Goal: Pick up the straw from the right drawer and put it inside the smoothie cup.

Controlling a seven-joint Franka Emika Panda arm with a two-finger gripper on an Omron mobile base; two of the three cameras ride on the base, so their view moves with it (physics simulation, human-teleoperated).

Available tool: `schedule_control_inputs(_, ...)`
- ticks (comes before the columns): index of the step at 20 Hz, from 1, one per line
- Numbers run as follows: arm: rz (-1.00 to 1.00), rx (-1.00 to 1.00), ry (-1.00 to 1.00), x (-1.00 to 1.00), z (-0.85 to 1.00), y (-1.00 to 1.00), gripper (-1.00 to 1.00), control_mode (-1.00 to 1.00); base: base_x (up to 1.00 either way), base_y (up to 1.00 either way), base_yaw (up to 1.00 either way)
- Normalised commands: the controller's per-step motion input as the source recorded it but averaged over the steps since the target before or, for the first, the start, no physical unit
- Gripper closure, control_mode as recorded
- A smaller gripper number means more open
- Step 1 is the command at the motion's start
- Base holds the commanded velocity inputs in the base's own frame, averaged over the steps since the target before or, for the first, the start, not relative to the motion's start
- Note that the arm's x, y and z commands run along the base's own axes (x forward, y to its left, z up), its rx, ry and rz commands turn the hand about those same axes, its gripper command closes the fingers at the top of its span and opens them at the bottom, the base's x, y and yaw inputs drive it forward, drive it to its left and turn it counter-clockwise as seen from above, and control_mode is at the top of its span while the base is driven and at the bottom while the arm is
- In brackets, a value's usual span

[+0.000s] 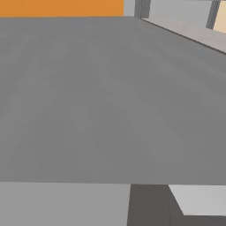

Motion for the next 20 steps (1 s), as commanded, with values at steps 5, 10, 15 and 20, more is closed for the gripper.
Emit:
schedule_control_inputs(5, 0.0, 0.0, 0.0, -0.34, -0.03, -0.04, -1.0, -1.0, 0.0, 0.0, 0.0)
schedule_control_inputs(10, 0.0, 0.0, 0.0, -0.43, -0.25, 0.0, -1.0, -1.0, 0.0, 0.0, 0.0)
schedule_control_inputs(15, 0.0, -0.02, 0.0, -0.12, -0.31, 0.17, -1.0, -1.0, 0.0, 0.0, 0.0)
schedule_control_inputs(20, 0.0, -0.01, 0.01, -0.05, -0.43, 0.09, -1.0, -1.0, 0.0, 0.0, 0.0)
